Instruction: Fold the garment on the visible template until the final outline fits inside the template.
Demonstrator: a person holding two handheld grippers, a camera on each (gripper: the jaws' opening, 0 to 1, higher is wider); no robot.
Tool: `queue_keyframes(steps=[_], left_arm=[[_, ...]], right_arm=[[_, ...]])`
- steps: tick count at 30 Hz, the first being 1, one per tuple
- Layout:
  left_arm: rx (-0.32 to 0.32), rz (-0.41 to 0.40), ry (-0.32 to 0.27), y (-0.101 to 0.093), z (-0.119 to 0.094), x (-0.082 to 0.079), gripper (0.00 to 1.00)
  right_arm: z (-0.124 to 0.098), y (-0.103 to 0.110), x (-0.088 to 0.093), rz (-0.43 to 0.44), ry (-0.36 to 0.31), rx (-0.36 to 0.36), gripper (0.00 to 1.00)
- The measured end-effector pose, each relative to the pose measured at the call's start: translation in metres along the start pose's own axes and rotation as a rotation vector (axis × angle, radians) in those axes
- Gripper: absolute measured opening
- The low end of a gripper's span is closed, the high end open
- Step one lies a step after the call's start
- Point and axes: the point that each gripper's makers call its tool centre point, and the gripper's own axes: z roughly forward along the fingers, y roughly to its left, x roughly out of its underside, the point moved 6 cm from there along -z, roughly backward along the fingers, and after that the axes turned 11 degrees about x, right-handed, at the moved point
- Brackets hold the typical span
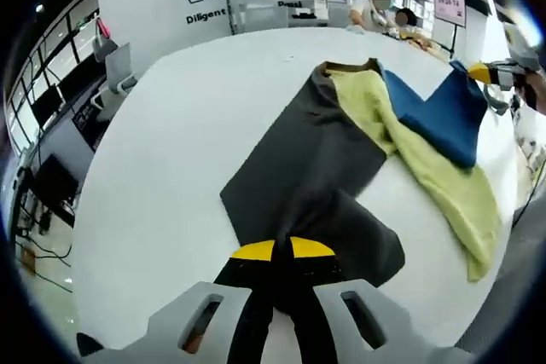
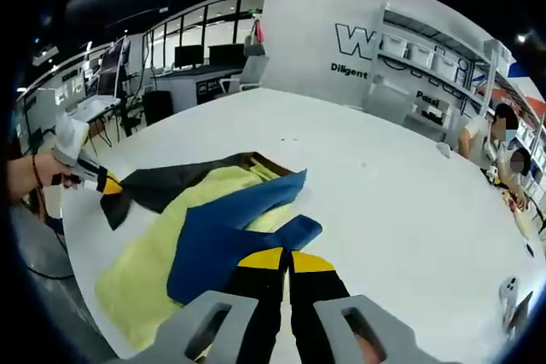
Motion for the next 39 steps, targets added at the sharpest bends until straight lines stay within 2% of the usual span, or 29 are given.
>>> queue_keyframes(steps=[2, 7, 11, 20, 29, 31, 39], left_arm=[[0.001, -0.013, 0.013, 0.001, 0.0, 0.002, 0.02], [-0.06, -0.026, 0.011, 0.012, -0.005, 0.004, 0.02], [-0.073, -0.039, 0.008, 0.021, -0.006, 0.004, 0.02], [-0.13, -0.029, 0.005, 0.038, -0.011, 0.002, 0.02], [-0.179, -0.088, -0.022, 0.058, -0.02, 0.007, 0.02], [-0.194, -0.101, -0.024, 0.069, -0.023, 0.009, 0.02], [-0.234, -0.141, -0.038, 0.089, -0.027, 0.009, 0.02]], right_arm=[[0.0, 0.0, 0.001, -0.002, 0.0, 0.0, 0.0], [0.0, -0.001, 0.001, 0.001, 0.0, 0.004, 0.0], [0.0, -0.003, 0.001, 0.002, 0.0, 0.006, 0.0], [0.001, -0.004, 0.0, 0.005, 0.0, 0.013, 0.0], [0.001, 0.007, -0.001, 0.002, 0.003, -0.006, 0.0], [0.001, 0.008, -0.002, -0.004, 0.001, -0.008, 0.0], [-0.001, 0.012, -0.004, -0.009, -0.002, -0.011, 0.0]])
